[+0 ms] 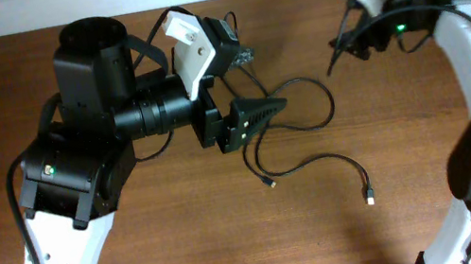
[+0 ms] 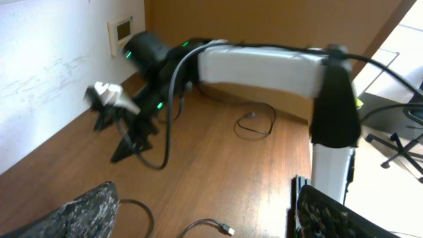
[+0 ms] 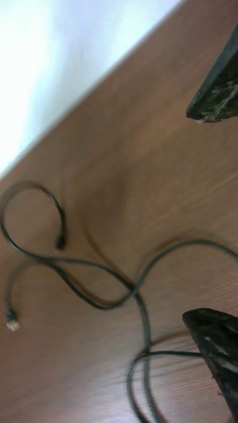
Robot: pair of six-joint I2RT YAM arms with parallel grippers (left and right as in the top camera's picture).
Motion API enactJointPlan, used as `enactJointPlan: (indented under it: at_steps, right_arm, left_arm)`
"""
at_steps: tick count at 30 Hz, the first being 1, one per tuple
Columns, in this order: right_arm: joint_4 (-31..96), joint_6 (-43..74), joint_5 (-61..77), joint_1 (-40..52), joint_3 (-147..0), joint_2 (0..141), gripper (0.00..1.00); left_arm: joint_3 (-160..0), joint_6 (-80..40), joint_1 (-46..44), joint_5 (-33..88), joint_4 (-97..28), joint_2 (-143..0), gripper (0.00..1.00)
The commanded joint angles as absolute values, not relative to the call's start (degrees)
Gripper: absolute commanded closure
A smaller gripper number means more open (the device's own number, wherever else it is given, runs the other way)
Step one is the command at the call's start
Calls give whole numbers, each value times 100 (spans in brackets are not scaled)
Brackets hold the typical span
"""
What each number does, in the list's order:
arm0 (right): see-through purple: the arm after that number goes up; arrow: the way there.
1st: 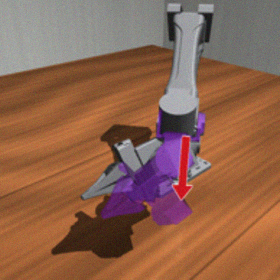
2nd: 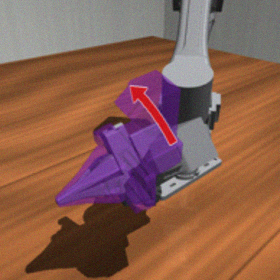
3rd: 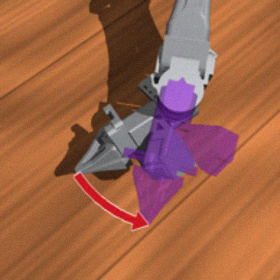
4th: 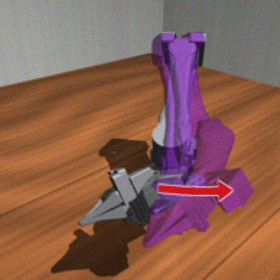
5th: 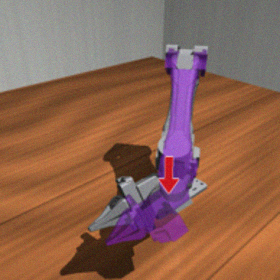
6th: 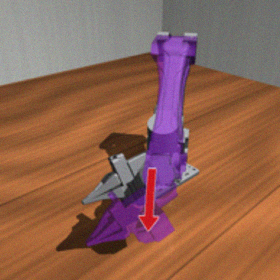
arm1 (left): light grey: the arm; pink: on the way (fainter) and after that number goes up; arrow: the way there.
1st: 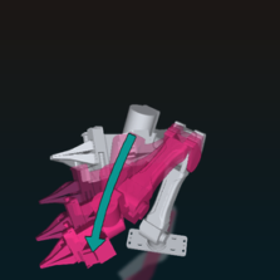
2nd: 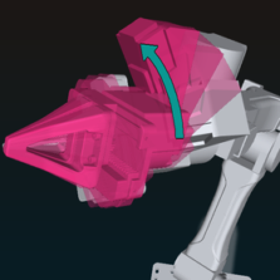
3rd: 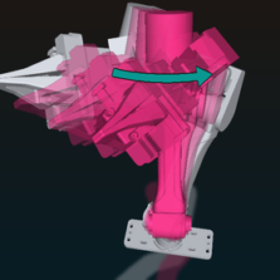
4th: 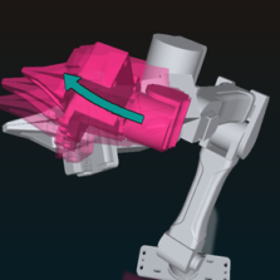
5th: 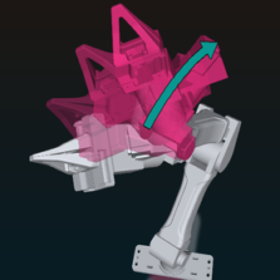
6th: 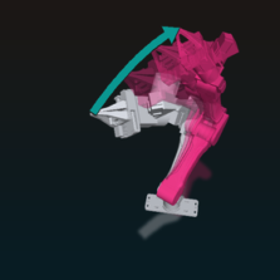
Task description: Untangle cables
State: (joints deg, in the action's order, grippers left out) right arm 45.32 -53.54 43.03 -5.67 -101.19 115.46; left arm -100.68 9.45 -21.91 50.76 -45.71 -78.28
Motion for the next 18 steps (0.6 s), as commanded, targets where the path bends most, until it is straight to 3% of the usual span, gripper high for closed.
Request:
enactJointPlan:
  at_steps: [1,3,4,5,6,9,11,12,13,18]
  right_arm:
    - [4525,-5867,4390,-222,-10154,12311,29]
    - [4486,-6316,4296,-82,-10154,13074,47]
    - [4569,-6700,4307,-58,-10154,13240,47]
    - [4781,-7599,4287,5,-10154,13467,31]
    - [4836,-7931,4239,30,-10154,13541,28]
    - [4799,-8340,3981,91,-10154,13651,32]
    - [4707,-8379,3977,204,-10151,13823,53]
    - [4663,-8377,3977,314,-10154,13976,90]
    - [4609,-8344,3968,438,-10154,14121,96]
    - [4742,-7699,4005,731,-10768,13891,96]
  left_arm:
    - [-10099,998,-2209,5078,-4574,-7817,13]
    - [-10099,998,-2209,5078,-4574,-7817,12]
    - [-10099,996,-2209,5078,-4574,-7817,12]
    - [-10099,998,-2209,5078,-4576,-7817,12]
    - [-10099,998,-2209,5076,-4576,-7817,11]
    - [-10099,998,-2209,5076,-4574,-7822,11]
    - [-10099,998,-2209,5078,-4574,-7822,12]
    - [-10099,998,-2209,5078,-4574,-7822,12]
    - [-10099,998,-2209,5076,-4574,-7822,13]
    - [-10099,998,-2209,5076,-4576,-7822,14]
